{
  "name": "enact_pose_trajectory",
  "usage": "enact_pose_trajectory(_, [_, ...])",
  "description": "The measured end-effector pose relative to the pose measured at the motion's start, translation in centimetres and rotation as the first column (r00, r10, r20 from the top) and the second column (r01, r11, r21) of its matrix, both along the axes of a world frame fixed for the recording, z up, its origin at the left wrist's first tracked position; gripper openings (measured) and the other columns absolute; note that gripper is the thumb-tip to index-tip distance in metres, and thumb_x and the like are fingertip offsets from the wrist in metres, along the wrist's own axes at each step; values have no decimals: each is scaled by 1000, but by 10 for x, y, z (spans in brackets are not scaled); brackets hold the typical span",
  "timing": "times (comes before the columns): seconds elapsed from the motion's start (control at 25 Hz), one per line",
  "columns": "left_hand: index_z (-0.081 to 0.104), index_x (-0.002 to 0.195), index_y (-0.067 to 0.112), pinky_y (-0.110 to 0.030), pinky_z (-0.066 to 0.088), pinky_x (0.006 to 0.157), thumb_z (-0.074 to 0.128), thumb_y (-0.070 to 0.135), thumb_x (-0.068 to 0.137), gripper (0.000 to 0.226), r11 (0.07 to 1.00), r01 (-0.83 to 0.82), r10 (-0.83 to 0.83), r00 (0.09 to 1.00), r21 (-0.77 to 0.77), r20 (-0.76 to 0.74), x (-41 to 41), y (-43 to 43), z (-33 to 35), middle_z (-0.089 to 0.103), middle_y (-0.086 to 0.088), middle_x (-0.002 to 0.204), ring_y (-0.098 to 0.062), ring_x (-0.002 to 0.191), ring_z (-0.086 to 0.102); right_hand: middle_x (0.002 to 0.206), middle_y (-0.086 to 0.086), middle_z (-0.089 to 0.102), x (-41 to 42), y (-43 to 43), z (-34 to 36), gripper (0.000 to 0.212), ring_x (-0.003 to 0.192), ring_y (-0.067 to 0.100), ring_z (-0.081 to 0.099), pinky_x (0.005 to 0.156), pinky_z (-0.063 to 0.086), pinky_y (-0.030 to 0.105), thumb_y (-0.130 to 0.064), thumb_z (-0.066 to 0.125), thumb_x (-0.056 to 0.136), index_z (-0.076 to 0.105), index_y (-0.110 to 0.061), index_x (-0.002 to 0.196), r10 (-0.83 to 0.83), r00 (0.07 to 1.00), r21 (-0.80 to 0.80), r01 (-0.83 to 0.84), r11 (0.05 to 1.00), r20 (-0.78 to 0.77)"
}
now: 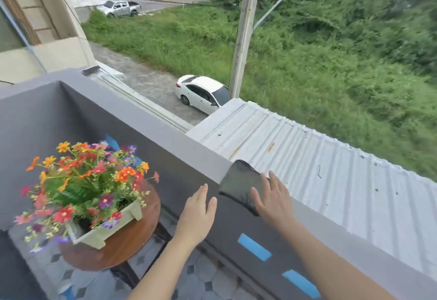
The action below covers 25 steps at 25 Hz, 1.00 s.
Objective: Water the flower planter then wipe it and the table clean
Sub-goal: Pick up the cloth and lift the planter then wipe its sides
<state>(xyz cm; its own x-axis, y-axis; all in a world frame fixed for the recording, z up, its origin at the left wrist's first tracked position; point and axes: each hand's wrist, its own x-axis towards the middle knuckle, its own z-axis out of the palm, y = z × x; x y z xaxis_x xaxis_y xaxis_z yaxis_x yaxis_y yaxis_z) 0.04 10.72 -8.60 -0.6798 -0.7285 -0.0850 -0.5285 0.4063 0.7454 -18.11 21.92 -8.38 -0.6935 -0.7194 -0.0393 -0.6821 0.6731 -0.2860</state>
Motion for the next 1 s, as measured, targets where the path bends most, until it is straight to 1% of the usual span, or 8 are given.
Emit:
enact_pose_trajectory(0.12, [13, 151, 12, -32, 15, 115, 28, 40, 100, 59, 999, 38, -36, 987, -14, 159, -52, 5, -20, 14, -3, 159, -21, 144, 13, 161, 14, 10, -38, 11, -27, 97, 148, 29, 11, 119, 13, 41, -67, -4, 73, 17, -15, 152, -36, 998, 82, 31, 996, 55])
enact_pose_trajectory(0.24, [15, 148, 5, -33, 17, 115, 31, 37, 100, 60, 996, 13, 9, 973, -90, 232, -104, 2, -34, 18, -10, 157, -24, 142, 15, 160, 13, 14, -63, 6, -45, 96, 147, 28, 14, 119, 15, 40, -69, -2, 75, 13, -14, 152, -17, 992, 115, 2, 993, 128])
enact_pose_trajectory(0.44, [26, 142, 5, -36, 41, 93, 40, 51, 95, 68, 939, -150, 265, 890, -308, 372, -157, -2, -38, 41, -9, 140, -26, 126, 37, 137, 8, 48, -80, -15, -53, 95, 126, 27, 45, 106, 32, 36, -71, 6, 78, 23, -10, 149, 30, 984, 81, -45, 996, 175])
enact_pose_trajectory(0.56, [42, 128, 8, -40, 43, 89, 51, 49, 91, 56, 941, -284, 333, 870, -182, 363, -168, -12, -38, 51, -8, 126, -27, 118, 45, 125, 11, 52, -88, -22, -56, 57, 115, 28, 50, 98, 38, 33, -43, 39, 98, 34, -11, 145, 131, 977, -63, -122, 991, 170])
enact_pose_trajectory(0.68, [55, 105, 10, -40, 48, 78, 56, 42, 90, 36, 947, -306, 322, 897, -100, 303, -171, -19, -38, 59, -8, 108, -27, 100, 54, 118, 10, 51, -88, -28, -52, 42, 111, 26, 51, 93, 43, 31, -20, 47, 99, 43, -11, 139, 166, 957, -191, -121, 974, 236])
enact_pose_trajectory(0.84, [44, 123, 7, -33, 43, 80, 51, 38, 94, 43, 973, -212, 198, 970, 96, 140, -160, -17, -22, 52, 4, 95, -24, 97, 51, 123, 9, 42, -85, -36, -42, 46, 103, 21, 52, 92, 42, 26, -1, 49, 94, 41, -9, 138, 109, 933, -305, 1, 952, 344])
enact_pose_trajectory(0.92, [35, 135, 11, -28, 37, 88, 51, 37, 95, 51, 951, -154, 151, 988, 269, 33, -144, -17, -5, 51, 6, 117, -21, 112, 48, 125, 6, 41, -77, -41, -31, 48, 104, 14, 48, 92, 35, 19, 1, 49, 93, 41, -9, 139, 112, 922, -368, 36, 929, 371])
enact_pose_trajectory(1.0, [39, 132, 17, -27, 43, 90, 55, 37, 92, 47, 923, -193, 239, 966, 334, -101, -115, -16, 9, 52, 0, 132, -17, 117, 52, 120, 3, 43, -59, -46, -22, 44, 102, 10, 45, 91, 32, 14, -4, 52, 93, 44, -8, 136, 182, 927, -464, -10, 886, 327])
